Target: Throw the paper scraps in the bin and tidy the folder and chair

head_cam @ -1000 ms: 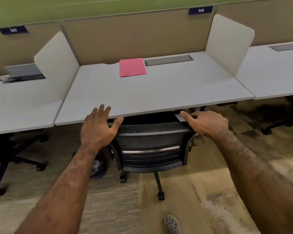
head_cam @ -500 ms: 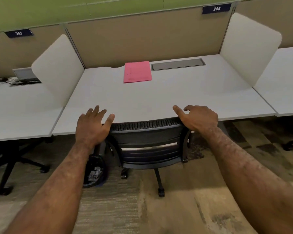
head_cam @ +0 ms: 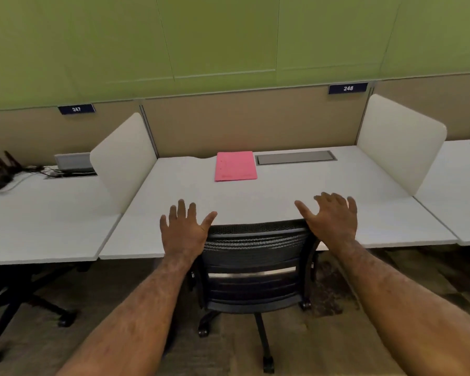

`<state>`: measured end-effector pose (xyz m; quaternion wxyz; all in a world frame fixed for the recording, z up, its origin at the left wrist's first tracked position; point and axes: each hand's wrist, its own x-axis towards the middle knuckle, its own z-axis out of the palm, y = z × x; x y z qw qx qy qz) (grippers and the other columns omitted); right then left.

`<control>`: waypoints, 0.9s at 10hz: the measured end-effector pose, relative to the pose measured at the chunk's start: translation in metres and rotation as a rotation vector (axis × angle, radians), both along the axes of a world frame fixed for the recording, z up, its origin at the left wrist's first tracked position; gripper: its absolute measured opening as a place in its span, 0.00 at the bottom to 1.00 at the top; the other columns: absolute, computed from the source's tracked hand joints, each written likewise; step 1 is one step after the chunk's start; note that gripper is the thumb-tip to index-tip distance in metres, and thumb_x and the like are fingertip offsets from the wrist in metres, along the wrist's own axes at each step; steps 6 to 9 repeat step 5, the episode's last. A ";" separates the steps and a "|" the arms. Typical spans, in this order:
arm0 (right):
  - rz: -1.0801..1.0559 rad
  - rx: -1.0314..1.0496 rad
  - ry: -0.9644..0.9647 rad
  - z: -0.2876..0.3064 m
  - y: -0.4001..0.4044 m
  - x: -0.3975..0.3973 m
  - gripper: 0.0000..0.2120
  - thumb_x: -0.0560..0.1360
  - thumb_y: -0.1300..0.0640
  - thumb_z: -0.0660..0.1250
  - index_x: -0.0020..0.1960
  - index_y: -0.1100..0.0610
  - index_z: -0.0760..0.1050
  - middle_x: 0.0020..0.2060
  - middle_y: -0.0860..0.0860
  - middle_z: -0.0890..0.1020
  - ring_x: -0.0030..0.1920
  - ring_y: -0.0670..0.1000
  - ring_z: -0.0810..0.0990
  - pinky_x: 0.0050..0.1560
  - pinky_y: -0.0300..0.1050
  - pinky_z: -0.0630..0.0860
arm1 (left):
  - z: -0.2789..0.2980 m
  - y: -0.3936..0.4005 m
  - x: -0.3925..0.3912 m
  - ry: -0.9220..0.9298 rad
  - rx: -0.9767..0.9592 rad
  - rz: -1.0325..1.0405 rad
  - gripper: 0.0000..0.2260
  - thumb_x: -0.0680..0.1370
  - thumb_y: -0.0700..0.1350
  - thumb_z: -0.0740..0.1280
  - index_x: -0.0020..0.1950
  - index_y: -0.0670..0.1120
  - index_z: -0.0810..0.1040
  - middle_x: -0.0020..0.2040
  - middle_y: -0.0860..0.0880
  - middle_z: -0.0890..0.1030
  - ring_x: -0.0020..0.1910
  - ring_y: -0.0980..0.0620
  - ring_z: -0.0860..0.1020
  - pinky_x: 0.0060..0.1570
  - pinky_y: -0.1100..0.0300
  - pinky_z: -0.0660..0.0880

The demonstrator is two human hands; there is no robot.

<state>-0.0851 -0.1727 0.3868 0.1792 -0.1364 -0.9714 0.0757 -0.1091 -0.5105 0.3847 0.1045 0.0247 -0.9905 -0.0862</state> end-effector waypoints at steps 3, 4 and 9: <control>0.156 0.023 -0.058 0.030 -0.018 -0.014 0.32 0.77 0.33 0.47 0.68 0.52 0.72 0.63 0.52 0.79 0.65 0.54 0.74 0.71 0.53 0.61 | 0.023 -0.008 -0.018 -0.054 -0.006 -0.143 0.34 0.78 0.68 0.45 0.72 0.48 0.70 0.72 0.47 0.72 0.70 0.47 0.70 0.70 0.47 0.63; 0.215 -0.016 -0.101 0.047 -0.026 -0.019 0.31 0.78 0.33 0.49 0.70 0.51 0.70 0.64 0.51 0.78 0.65 0.55 0.74 0.68 0.52 0.65 | 0.040 -0.009 -0.026 -0.144 -0.015 -0.162 0.32 0.78 0.68 0.47 0.72 0.50 0.70 0.69 0.49 0.75 0.66 0.47 0.73 0.66 0.50 0.66; 0.253 -0.004 -0.125 0.056 -0.033 -0.029 0.31 0.78 0.32 0.49 0.70 0.51 0.69 0.65 0.51 0.78 0.65 0.54 0.74 0.67 0.51 0.66 | 0.053 -0.010 -0.034 -0.281 -0.054 -0.208 0.34 0.78 0.70 0.46 0.75 0.50 0.65 0.73 0.48 0.70 0.70 0.46 0.70 0.69 0.49 0.64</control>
